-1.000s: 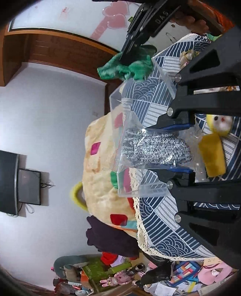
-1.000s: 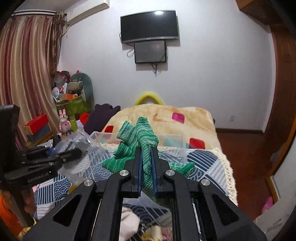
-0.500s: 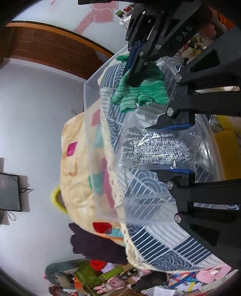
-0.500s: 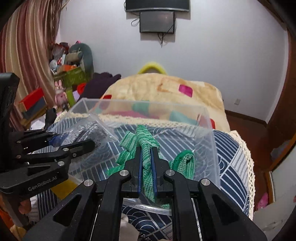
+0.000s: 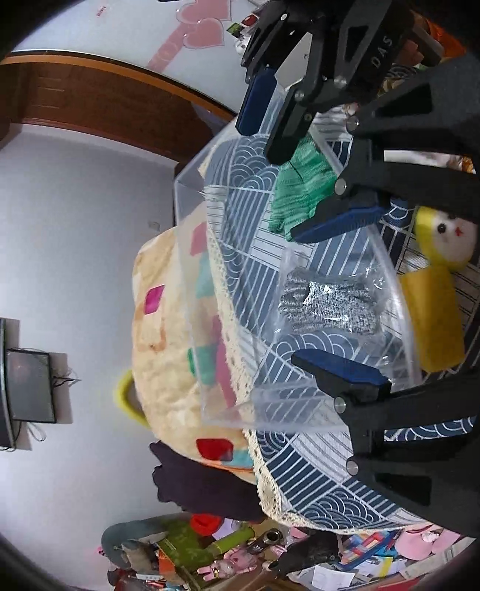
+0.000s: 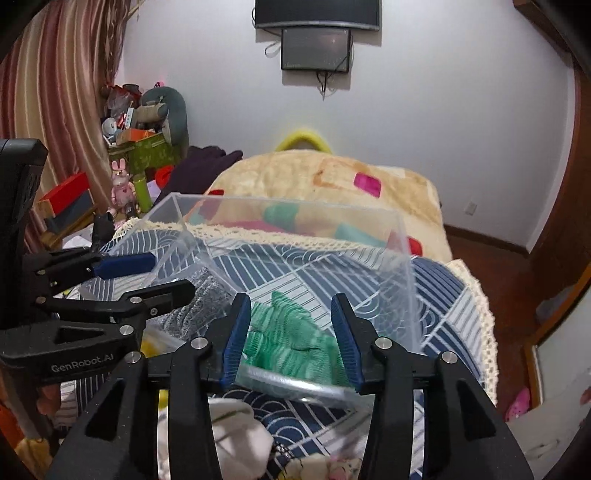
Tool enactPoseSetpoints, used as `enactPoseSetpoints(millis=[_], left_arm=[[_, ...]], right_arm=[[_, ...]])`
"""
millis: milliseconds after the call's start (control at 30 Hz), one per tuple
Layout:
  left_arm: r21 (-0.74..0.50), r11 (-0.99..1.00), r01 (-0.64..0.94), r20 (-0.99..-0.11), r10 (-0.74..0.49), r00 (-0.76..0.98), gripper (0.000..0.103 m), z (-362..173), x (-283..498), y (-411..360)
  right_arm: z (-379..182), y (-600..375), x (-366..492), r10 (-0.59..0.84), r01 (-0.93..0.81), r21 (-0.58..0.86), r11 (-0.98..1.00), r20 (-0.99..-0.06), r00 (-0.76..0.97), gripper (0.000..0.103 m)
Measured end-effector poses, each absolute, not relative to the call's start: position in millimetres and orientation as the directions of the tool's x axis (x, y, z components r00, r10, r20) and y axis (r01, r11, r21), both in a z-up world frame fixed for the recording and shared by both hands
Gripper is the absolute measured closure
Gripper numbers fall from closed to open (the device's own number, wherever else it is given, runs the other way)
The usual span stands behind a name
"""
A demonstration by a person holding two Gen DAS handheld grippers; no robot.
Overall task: Organize soft objects
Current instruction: 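Open both tools to release the items inside the box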
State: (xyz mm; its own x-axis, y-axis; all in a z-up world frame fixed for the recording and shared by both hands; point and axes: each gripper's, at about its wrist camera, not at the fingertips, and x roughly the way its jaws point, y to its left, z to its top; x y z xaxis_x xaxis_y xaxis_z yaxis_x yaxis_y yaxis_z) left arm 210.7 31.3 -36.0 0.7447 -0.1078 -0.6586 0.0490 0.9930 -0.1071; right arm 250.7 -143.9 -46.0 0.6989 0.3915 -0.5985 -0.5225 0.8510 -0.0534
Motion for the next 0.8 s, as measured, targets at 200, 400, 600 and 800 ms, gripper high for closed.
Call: enactPoseSetpoints(millis=[200, 400, 600, 800], left_arm=[[-0.140, 0.990, 0.028, -0.585, -0.105, 0.804, 0.034, -13.0, 179.0, 40.8], [-0.113, 0.993, 0.028, -0.533, -0.085, 0.842, 0.027, 1.8, 150.8, 43.5], [-0.092, 0.996, 0.015, -0.512, -0.060, 0.857, 0.015, -1.0, 128.8, 47.7], [-0.068, 0.998, 0.012, -0.567, -0.048, 0.822, 0.014, -30.3, 127.9, 46.7]], right_arm=[[-26.1, -155.3, 230.0, 0.417, -0.520, -0.054, 0.853, -0.529, 0.739, 0.049], [-11.4, -166.4, 206.7, 0.457, -0.527, -0.035, 0.849, -0.452, 0.766, 0.046], [-14.1, -172.0, 193.4, 0.469, -0.524, -0.017, 0.851, -0.422, 0.776, 0.037], [-31.3, -168.1, 188.6, 0.465, -0.529, -0.024, 0.848, -0.446, 0.765, 0.037]])
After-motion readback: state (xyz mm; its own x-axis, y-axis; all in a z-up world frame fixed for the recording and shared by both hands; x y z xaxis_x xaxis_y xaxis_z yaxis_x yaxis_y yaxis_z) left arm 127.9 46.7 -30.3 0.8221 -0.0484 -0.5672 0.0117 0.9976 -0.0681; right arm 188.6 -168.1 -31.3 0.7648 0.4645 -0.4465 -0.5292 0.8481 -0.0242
